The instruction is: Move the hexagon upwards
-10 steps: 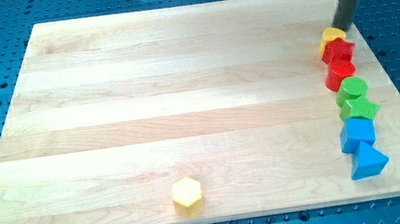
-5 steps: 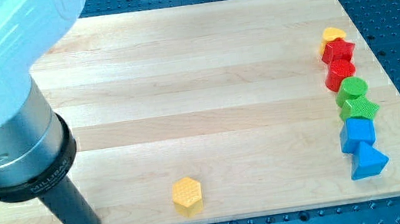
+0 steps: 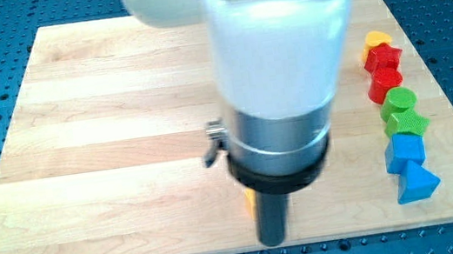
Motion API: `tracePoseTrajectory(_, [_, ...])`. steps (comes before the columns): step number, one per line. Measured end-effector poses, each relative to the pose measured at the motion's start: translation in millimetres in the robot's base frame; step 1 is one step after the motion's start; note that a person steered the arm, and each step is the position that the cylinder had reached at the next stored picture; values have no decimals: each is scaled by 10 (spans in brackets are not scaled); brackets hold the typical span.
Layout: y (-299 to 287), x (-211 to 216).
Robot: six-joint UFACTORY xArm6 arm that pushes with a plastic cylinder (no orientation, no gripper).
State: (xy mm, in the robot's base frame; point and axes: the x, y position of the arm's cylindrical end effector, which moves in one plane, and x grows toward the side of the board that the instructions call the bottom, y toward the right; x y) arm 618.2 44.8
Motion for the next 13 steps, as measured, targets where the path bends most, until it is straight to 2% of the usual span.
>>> tracePoseTrajectory(5, [1093, -1])
tracePoseTrajectory(8, [1354, -164])
tracePoseTrajectory(10, [803, 0])
tracePoseTrajectory(11, [262, -3])
tracePoseTrajectory(13, [-213, -289])
